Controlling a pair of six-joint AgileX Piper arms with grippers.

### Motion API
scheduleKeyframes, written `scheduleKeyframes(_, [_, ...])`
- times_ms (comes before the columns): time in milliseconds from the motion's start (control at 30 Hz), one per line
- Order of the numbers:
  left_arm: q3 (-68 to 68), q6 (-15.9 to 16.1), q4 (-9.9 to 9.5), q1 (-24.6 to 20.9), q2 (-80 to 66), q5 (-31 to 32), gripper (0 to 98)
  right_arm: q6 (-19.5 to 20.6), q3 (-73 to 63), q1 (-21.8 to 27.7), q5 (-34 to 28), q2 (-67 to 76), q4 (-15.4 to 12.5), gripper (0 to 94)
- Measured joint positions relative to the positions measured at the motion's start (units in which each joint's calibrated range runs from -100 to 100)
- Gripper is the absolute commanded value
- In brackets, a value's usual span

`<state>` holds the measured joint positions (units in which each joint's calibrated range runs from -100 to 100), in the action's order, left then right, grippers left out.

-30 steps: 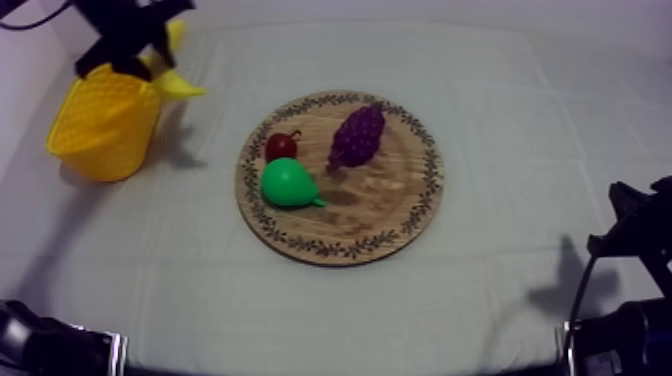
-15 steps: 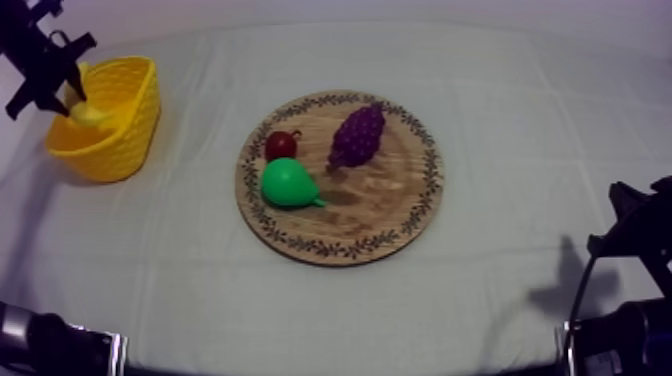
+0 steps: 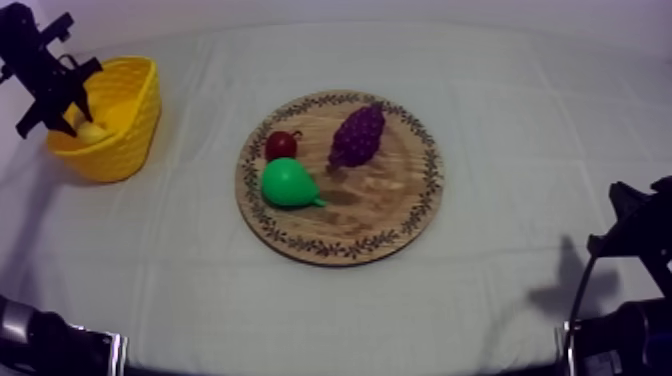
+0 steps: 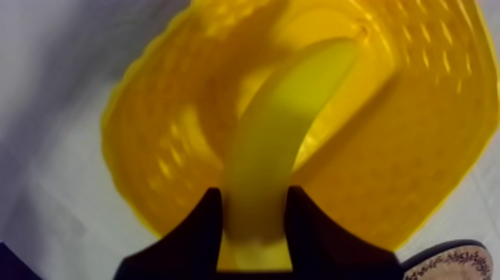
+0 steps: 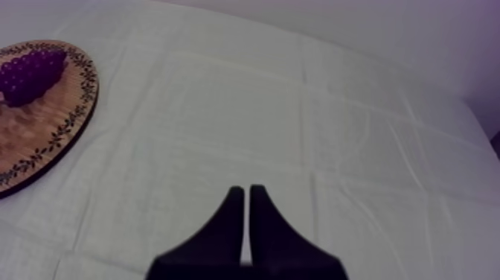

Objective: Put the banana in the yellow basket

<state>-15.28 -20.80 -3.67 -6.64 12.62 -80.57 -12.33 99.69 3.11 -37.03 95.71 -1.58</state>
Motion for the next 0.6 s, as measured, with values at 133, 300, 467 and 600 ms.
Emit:
scheduleKeyframes(133, [1.01,0.28,0.11,0.39,3.37,1.35,34.0,0.00,0.00,0.00,0.00,0.00,0.00,0.6])
scheduleKeyframes(300, [1.45,0.63,0.28,0.47,6.02,2.75,36.8,0.00,0.00,0.08,0.00,0.00,0.00,0.6])
scheduleKeyframes(467, [0.79,1.40,0.51,0.44,5.78,4.34,41.7,0.00,0.00,0.12,0.00,0.00,0.00,0.6])
scheduleKeyframes(600, [-0.09,2.16,0.69,0.56,4.30,5.66,34.2,0.00,0.00,0.12,0.00,0.00,0.00,0.6])
